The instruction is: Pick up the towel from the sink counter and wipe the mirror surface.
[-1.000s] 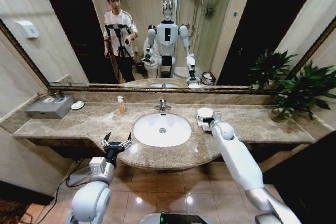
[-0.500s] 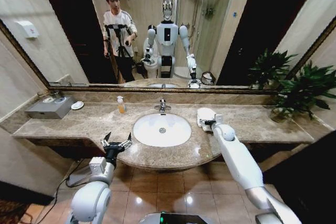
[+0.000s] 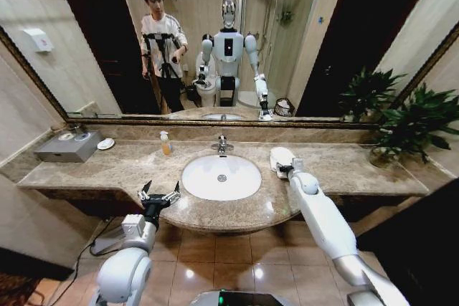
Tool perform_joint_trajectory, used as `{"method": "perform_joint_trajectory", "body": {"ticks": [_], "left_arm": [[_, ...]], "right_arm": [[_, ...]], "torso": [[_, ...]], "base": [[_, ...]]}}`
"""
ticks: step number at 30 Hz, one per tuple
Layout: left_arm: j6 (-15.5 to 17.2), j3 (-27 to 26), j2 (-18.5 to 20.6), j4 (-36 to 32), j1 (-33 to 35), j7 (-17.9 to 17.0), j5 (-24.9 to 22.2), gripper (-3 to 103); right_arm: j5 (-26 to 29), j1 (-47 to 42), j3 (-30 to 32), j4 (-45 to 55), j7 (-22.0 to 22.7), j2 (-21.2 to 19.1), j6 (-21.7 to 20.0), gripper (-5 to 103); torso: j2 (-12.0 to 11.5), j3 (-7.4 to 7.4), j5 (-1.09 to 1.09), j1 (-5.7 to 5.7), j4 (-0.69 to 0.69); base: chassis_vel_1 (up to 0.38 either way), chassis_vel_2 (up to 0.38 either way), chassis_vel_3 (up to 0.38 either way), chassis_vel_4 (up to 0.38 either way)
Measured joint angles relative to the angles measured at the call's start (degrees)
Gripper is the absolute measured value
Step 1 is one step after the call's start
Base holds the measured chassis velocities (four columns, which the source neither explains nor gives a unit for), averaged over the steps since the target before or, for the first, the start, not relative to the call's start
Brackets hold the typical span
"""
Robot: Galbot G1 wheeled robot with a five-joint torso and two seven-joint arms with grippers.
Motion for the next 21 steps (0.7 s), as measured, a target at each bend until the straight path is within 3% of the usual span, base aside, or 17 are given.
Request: {"method": "perform_joint_trajectory", "body": {"ticks": [4, 6, 8, 15, 21], "left_arm": [[0.0, 0.0, 0.0, 0.0, 0.0, 0.0, 0.0, 100], [0.0, -0.01, 0.0, 0.0, 0.0, 0.0, 0.0, 100], [0.0, 0.0, 0.0, 0.0, 0.0, 0.0, 0.0, 100], [0.0, 0.0, 0.0, 0.0, 0.0, 0.0, 0.0, 100], [0.0, 0.0, 0.0, 0.0, 0.0, 0.0, 0.0, 100]], "right_arm": [[0.26, -1.57, 0.07, 0.67, 0.89, 0.55, 4.68, 26], [0.56, -2.05, 0.13, 1.2, 1.0, 0.57, 5.26, 26], [1.18, -4.58, 0.49, 4.61, 0.99, 0.53, 8.72, 14], [-2.16, -10.6, 1.2, 15.13, 0.75, 1.13, 15.93, 14], [-6.68, -16.64, 2.68, 28.98, 1.08, 2.39, 15.54, 14]], "torso": [[0.0, 0.01, 0.02, 0.0, 0.01], [0.0, 0.01, 0.02, 0.0, 0.01], [0.0, 0.01, 0.02, 0.01, 0.01], [0.0, 0.0, 0.0, 0.0, 0.02], [0.0, 0.0, -0.02, 0.0, -0.02]], "base": [[0.0, 0.0, 0.0, 0.0], [0.0, 0.0, 0.0, 0.0], [0.0, 0.0, 0.0, 0.0], [0.0, 0.0, 0.0, 0.0], [0.0, 0.0, 0.0, 0.0]]}}
